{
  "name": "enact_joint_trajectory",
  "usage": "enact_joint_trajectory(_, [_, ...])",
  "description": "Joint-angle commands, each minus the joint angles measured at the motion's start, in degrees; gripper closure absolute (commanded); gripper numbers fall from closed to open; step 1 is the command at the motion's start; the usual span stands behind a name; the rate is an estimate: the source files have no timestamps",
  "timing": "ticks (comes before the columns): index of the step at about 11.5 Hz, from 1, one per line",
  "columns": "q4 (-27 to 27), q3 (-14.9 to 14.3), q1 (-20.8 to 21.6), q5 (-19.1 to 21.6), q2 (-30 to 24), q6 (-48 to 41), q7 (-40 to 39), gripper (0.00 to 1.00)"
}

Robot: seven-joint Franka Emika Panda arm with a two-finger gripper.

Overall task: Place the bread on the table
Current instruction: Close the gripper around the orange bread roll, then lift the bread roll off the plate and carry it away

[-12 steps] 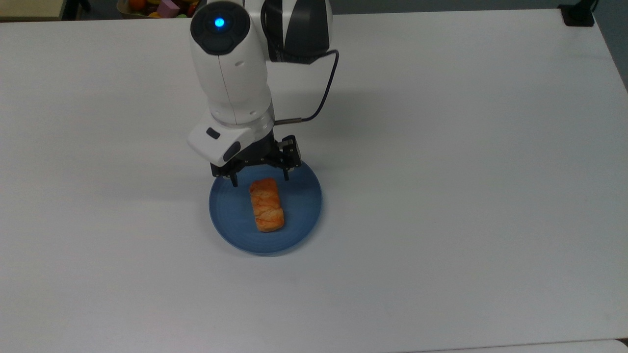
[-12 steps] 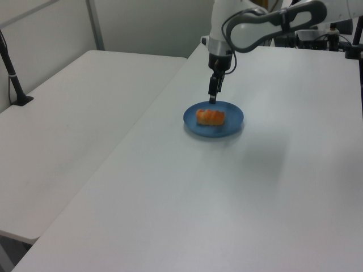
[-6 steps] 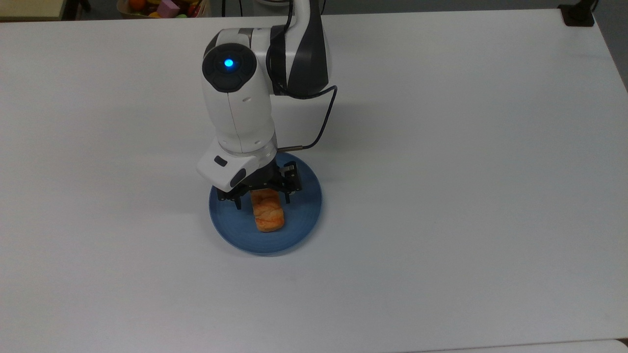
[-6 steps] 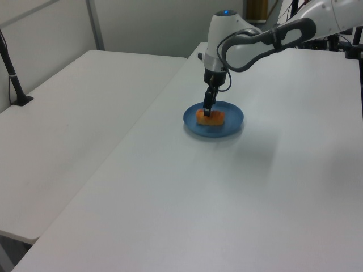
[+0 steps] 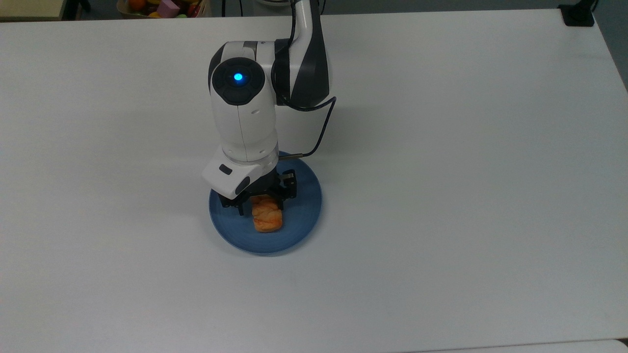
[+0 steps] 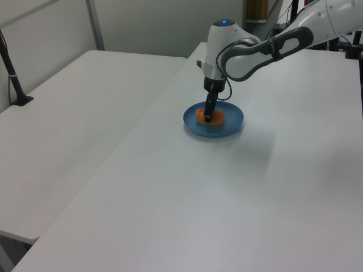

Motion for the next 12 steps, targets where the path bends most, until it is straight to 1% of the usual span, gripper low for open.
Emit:
enact_joint_trajectory(1, [-2.53,-0.38,1.15,-1.47,-0.98,1.88,-1.18,0.41])
enact_joint_trajectory(2, [-2.53,-0.38,1.25,-1.3,-1.07,1.88,-1.1,0.5])
enact_joint_trajectory(3, [-2.53,-0.38,1.33,-1.3,-1.24,1.8,-1.1,0.54])
enact_joint_trajectory(6, [-2.53,-0.38,1.25,-0.86,-3.17,1.09,-1.01,0.54])
enact_joint_trajectory(7, [-2.96,-0.38,1.25,-0.69,-4.65,0.83,-1.01,0.54])
enact_joint_trajectory(9, [-6.56,-0.38,1.25,-0.42,-10.79,-1.35,-0.92,0.54])
enact_joint_trajectory(12, [-8.41,-0.38,0.9,-0.25,-18.88,-10.91,-0.84,0.54])
